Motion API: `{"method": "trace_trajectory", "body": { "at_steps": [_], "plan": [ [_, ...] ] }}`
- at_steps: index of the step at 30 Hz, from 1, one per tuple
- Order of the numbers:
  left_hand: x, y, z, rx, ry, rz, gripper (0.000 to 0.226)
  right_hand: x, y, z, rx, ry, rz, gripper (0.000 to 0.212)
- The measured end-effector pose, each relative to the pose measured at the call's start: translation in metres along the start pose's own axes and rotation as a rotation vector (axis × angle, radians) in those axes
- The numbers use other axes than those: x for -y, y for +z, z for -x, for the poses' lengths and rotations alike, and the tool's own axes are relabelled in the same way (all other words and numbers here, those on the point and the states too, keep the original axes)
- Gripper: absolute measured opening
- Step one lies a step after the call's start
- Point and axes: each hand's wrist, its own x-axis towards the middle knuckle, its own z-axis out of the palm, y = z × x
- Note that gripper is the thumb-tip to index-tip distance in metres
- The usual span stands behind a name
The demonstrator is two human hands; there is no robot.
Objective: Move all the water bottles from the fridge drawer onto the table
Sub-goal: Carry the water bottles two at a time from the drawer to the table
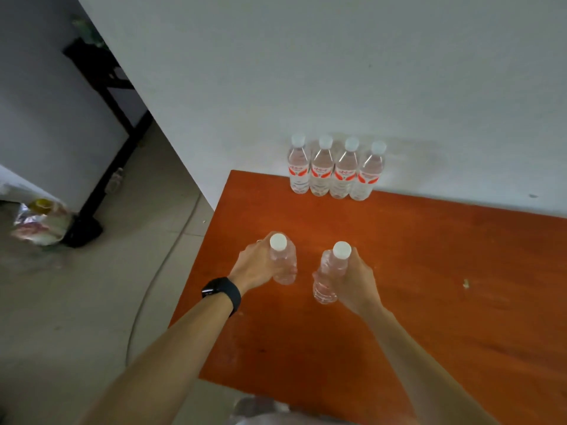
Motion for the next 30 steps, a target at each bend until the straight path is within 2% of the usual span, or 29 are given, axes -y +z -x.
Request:
{"method": "trace_trajectory", "body": {
  "at_steps": [5, 11, 15, 19, 22, 25, 30],
  "plan": [
    [-0.019, -0.022, -0.072, -0.021, 0.058, -0.054, 0.063, 0.036, -0.005, -0.067, -0.112, -0.043, -0.051, 0.079],
    [-0.040, -0.054, -0.138, -0.056, 0.119, -0.077, 0.063, 0.066, -0.013, -0.124, -0.234, -0.082, -0.178, 0.075],
    [-0.039, -0.061, -0.165, -0.038, 0.127, -0.061, 0.070, 0.073, -0.009, -0.143, -0.238, -0.072, -0.199, 0.071],
    [-0.026, -0.057, -0.182, 0.026, 0.165, -0.052, 0.065, 0.067, -0.003, -0.152, -0.210, -0.051, -0.223, 0.068],
    [-0.024, -0.053, -0.189, 0.042, 0.223, -0.092, 0.064, 0.066, -0.002, -0.158, -0.204, -0.046, -0.248, 0.080],
    [-0.021, -0.048, -0.190, 0.025, 0.224, -0.090, 0.084, 0.059, 0.001, -0.161, -0.167, -0.002, -0.297, 0.099],
    [-0.001, -0.035, -0.186, 0.008, 0.100, 0.038, 0.113, 0.025, 0.018, -0.162, -0.084, 0.119, -0.296, 0.107]
  ]
}}
